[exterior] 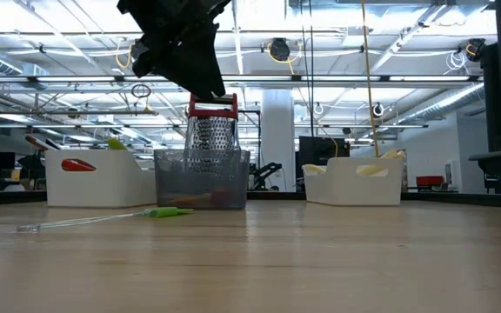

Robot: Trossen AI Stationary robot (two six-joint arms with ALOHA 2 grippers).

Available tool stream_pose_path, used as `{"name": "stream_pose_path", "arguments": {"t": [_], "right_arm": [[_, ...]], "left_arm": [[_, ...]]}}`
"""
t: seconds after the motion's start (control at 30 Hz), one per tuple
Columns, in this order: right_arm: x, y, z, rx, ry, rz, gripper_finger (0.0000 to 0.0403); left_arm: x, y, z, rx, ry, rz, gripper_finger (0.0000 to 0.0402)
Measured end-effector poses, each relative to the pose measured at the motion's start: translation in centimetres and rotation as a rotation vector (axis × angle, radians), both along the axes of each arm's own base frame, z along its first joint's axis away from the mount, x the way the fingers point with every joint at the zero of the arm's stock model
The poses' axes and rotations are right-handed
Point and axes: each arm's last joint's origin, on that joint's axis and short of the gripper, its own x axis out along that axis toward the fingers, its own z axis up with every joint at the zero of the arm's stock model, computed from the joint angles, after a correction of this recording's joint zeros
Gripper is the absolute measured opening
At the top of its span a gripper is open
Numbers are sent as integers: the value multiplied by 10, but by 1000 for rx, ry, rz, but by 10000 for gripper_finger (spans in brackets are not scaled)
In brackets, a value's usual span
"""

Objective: Pick & Place Kitchen Items
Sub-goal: Put the right green spatula into the black bin

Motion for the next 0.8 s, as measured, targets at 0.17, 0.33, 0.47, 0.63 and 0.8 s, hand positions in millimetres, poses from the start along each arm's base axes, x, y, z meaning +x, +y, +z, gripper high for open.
{"name": "stream_pose_path", "arguments": {"t": [0.17, 0.33, 0.47, 0.63, 0.8], "right_arm": [[-6, -5, -12, 5, -3, 49, 208], [-10, -10, -22, 8, -3, 66, 207], [-13, -14, -29, 5, -3, 69, 184], [-16, -16, -32, -14, -8, 81, 122], [-15, -16, -32, -9, -14, 78, 68]], "left_arm": [[0, 0, 0, -5, -3, 7, 118], [0, 1, 0, -6, -4, 9, 118], [0, 1, 0, -5, -4, 8, 118], [0, 1, 0, -4, -3, 7, 118], [0, 1, 0, 0, 0, 2, 118]]}}
